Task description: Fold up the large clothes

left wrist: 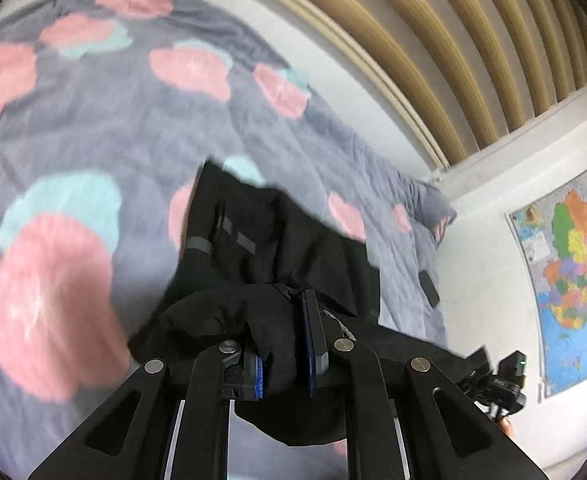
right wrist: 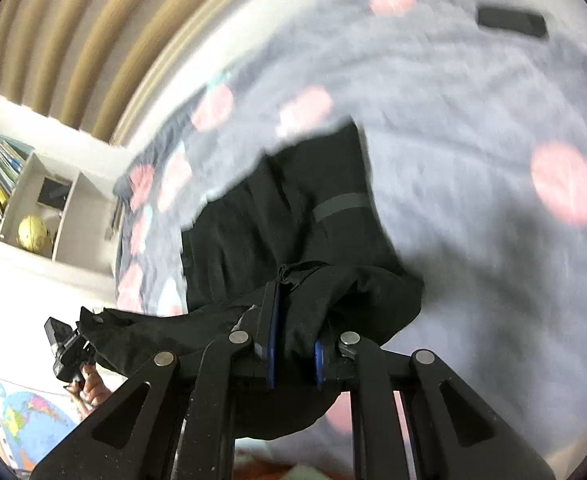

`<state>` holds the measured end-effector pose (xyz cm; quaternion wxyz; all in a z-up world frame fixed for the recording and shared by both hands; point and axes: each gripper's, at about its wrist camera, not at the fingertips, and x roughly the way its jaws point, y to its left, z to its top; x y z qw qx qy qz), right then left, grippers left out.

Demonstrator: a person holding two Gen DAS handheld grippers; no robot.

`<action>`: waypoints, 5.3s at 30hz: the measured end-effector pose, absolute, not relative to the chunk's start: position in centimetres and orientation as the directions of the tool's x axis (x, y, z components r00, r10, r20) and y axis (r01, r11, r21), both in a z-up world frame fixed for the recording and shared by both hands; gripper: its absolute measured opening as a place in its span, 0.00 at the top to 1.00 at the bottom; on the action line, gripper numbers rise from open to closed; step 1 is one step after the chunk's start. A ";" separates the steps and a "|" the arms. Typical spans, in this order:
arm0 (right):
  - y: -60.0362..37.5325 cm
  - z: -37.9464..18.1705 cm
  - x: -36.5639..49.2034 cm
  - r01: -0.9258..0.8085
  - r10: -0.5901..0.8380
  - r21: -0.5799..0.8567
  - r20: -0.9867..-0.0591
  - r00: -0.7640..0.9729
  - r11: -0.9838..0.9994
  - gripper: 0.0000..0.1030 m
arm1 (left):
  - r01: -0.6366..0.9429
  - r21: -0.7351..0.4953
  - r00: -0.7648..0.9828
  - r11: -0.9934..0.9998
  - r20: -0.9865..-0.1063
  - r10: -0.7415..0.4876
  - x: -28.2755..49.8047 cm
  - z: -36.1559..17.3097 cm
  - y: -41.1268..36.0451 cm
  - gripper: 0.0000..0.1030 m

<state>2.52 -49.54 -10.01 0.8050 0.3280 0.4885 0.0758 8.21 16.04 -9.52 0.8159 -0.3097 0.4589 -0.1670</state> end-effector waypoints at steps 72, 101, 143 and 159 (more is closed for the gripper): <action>-47.7 -26.6 34.4 0.086 0.243 0.285 -0.912 0.329 0.955 0.20 | 0.038 -0.465 0.247 0.885 -0.853 -0.459 35.7 -26.8 13.0 0.25; -47.2 -22.4 32.9 0.185 0.183 0.272 -0.902 0.391 0.944 0.58 | -0.180 -0.558 0.237 0.810 -0.824 -0.515 39.1 -31.0 12.2 0.78; -33.1 -20.4 30.7 0.045 0.140 0.165 -0.928 0.347 0.985 0.27 | 0.131 -0.327 0.312 0.936 -0.883 -0.352 30.3 -21.5 -4.0 0.43; -37.1 -23.9 31.4 0.135 0.287 0.335 -0.914 0.286 0.933 0.15 | 0.065 -0.369 0.243 0.927 -0.895 -0.373 32.0 -25.1 -0.5 0.41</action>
